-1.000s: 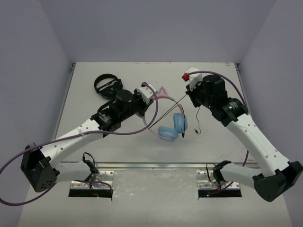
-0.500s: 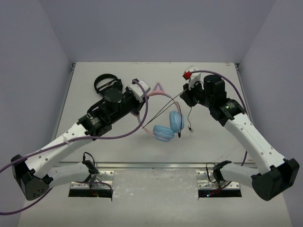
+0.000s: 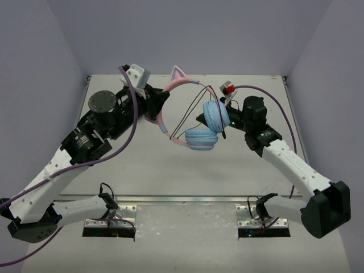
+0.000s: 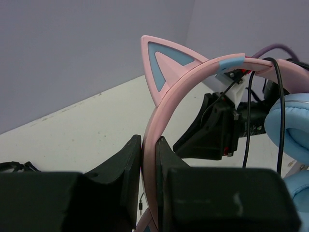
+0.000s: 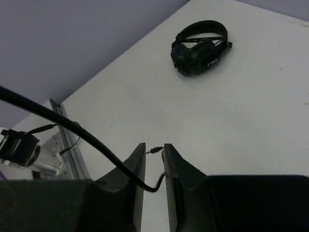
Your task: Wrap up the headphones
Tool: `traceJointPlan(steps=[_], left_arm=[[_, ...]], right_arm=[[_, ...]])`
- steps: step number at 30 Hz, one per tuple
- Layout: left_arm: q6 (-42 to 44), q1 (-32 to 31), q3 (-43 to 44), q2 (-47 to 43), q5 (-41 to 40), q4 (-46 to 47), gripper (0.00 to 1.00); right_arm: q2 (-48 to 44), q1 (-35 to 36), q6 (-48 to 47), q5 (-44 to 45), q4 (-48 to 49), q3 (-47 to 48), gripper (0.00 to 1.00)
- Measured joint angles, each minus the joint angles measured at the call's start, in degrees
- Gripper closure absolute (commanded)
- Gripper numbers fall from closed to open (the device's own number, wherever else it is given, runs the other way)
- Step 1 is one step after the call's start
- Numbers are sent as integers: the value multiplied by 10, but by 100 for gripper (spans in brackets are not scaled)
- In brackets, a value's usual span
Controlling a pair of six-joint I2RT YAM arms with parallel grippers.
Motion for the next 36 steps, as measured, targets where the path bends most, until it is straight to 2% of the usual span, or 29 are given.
traceJointPlan(steps=[1, 5, 9, 10, 11, 15, 17, 18, 20, 23, 25, 28, 33, 36], left_arm=[[-10, 0, 11, 0, -3, -6, 100], [-46, 0, 54, 5, -8, -33, 100], [-70, 0, 93, 18, -18, -52, 100], [-76, 0, 95, 19, -22, -56, 100], [-82, 0, 98, 21, -27, -64, 100], [-94, 0, 118, 29, -48, -102, 100], [-98, 0, 135, 35, -60, -123, 100], [-100, 0, 144, 37, -67, -131, 99], [-108, 0, 163, 40, -86, -148, 100], [-120, 0, 187, 40, -107, -159, 100], [-129, 0, 198, 39, -121, -158, 100], [-137, 0, 202, 36, -142, -156, 100], [-144, 0, 205, 41, -195, -161, 100], [-150, 0, 236, 63, -244, -184, 100]], right_arm=[[9, 3, 21, -12, 32, -12, 74], [48, 34, 80, -19, 124, -50, 74], [87, 115, 93, 6, 186, -58, 74], [96, 132, 97, 9, 206, -58, 70], [107, 143, 104, 12, 225, -58, 62], [141, 145, 128, 32, 290, -63, 59], [154, 143, 137, 36, 311, -69, 67], [159, 143, 141, 38, 321, -73, 77], [166, 144, 147, 40, 337, -83, 81], [174, 148, 155, 42, 356, -101, 82], [181, 153, 157, 43, 371, -108, 91], [196, 166, 166, 43, 389, -111, 98], [219, 194, 172, 47, 414, -114, 98], [221, 209, 172, 55, 426, -132, 99]])
